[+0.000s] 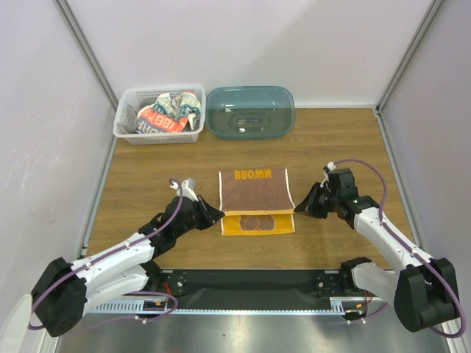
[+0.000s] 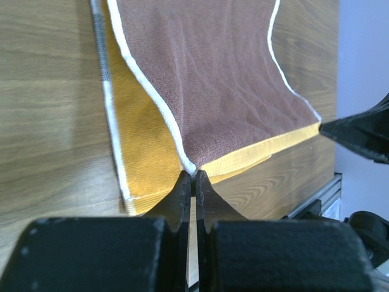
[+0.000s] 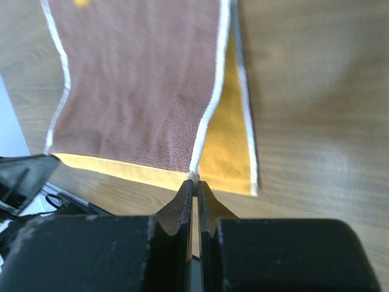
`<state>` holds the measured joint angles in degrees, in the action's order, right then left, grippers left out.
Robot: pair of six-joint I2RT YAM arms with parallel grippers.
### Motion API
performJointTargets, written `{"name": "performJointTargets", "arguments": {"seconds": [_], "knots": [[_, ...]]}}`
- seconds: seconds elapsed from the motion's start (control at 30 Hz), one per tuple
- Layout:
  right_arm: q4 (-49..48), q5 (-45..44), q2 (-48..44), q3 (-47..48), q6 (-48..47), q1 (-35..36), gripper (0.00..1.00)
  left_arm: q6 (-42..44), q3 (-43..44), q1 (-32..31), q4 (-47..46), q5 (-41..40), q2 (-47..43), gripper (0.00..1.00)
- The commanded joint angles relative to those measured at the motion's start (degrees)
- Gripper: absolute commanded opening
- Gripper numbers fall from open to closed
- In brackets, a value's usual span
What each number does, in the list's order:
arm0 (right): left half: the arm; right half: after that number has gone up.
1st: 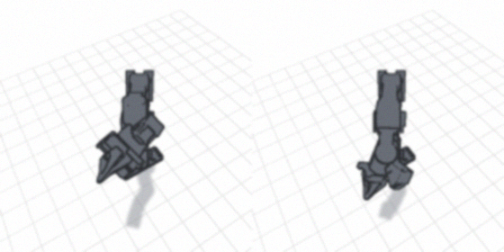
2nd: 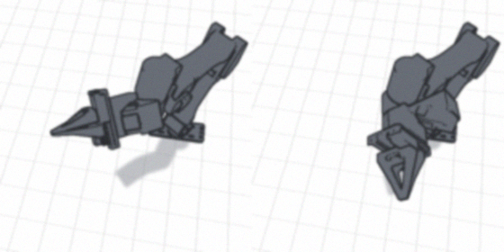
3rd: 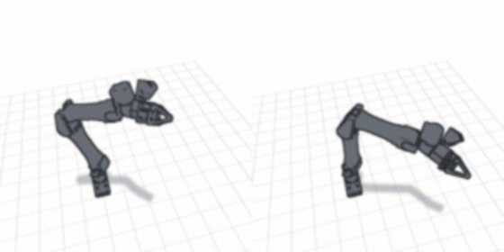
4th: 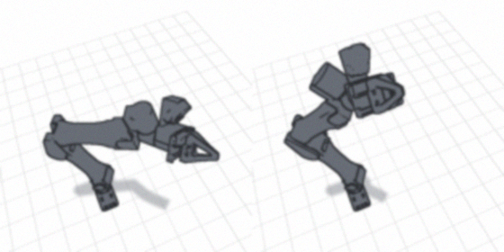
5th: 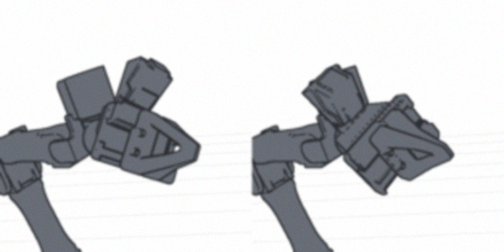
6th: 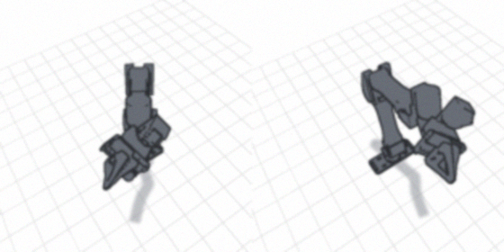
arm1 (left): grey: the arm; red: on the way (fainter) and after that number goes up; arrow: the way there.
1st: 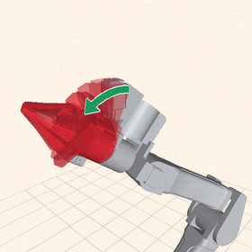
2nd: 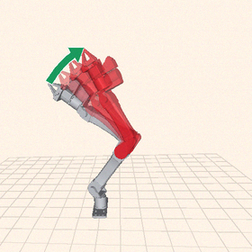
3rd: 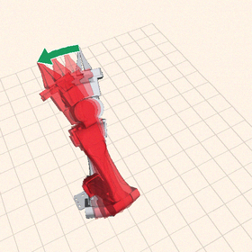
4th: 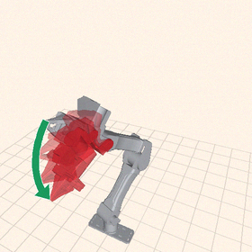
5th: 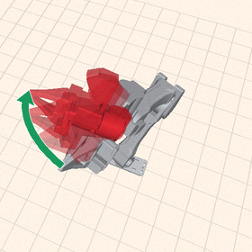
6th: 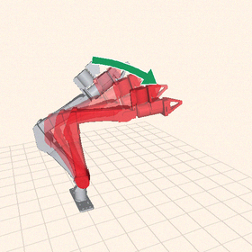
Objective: Fold and stack the towels
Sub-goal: Fold the towel
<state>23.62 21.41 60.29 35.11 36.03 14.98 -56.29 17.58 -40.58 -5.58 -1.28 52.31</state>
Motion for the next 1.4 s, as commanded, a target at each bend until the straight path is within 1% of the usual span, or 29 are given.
{"name": "performJointTargets", "arguments": {"seconds": [0.0, 0.1, 0.13, 0.23, 0.33, 0.47, 0.57, 0.67, 0.9, 1.0, 1.03, 1.17, 1.37], "knots": [[-0.58, 1.09, -0.26, -3.29, 1.58, 0.57, 0.00, 2.24, -1.32, 1.11, 1.28, -0.13, -0.55, 0.00], [-1.55, 0.65, 0.18, -5.49, 2.20, 1.10, 0.00, 2.15, -2.38, 1.11, -0.91, 0.84, 1.64, 0.00], [-1.73, 0.13, 0.26, -6.19, 2.20, 1.10, 0.00, 1.98, -2.81, 1.11, -1.79, 3.36, 3.22, 0.01], [-2.26, -0.32, 0.70, -6.98, 2.29, 1.36, 0.00, 1.63, -3.87, 1.11, -4.17, 5.22, 5.51, 0.00], [-2.61, -0.58, 1.67, -8.04, 2.55, 1.98, 0.00, 1.62, -4.40, 1.11, -4.09, 5.76, 5.69, 0.00], [-2.70, 0.03, 3.34, -8.75, 2.90, 2.94, 0.00, 1.89, -4.58, 1.11, -1.63, 4.89, 3.42, 0.00], [-1.74, 0.48, 2.99, -7.78, 2.99, 3.56, 0.00, 3.03, -3.09, 1.11, 0.75, 4.62, 1.92, 0.00], [-0.07, -0.66, 1.59, -6.20, 2.91, 4.18, 0.00, 4.00, -1.94, 1.11, 2.59, 4.18, 0.77, 0.00], [4.24, -1.63, -1.05, -1.63, 1.76, 4.18, 0.00, 4.44, -1.06, 1.20, 2.77, 5.32, 0.33, 0.00], [6.35, -2.51, -2.37, 1.00, 1.15, 4.09, 0.00, 5.31, 0.78, 1.20, 5.14, 4.80, -1.85, 0.00], [6.70, -2.51, -2.63, 1.18, 1.15, 4.18, 0.00, 5.58, 1.48, 1.12, 7.23, 4.53, -2.56, 0.00], [7.32, -2.78, -3.43, 0.66, 1.23, 4.18, 0.00, 6.63, 2.54, 1.20, 10.50, 3.13, -5.72, 0.00], [7.94, -2.60, -3.25, -0.92, 1.41, 4.18, 0.00, 5.50, 0.09, 1.11, 9.46, 4.96, -5.21, 0.00]]}}
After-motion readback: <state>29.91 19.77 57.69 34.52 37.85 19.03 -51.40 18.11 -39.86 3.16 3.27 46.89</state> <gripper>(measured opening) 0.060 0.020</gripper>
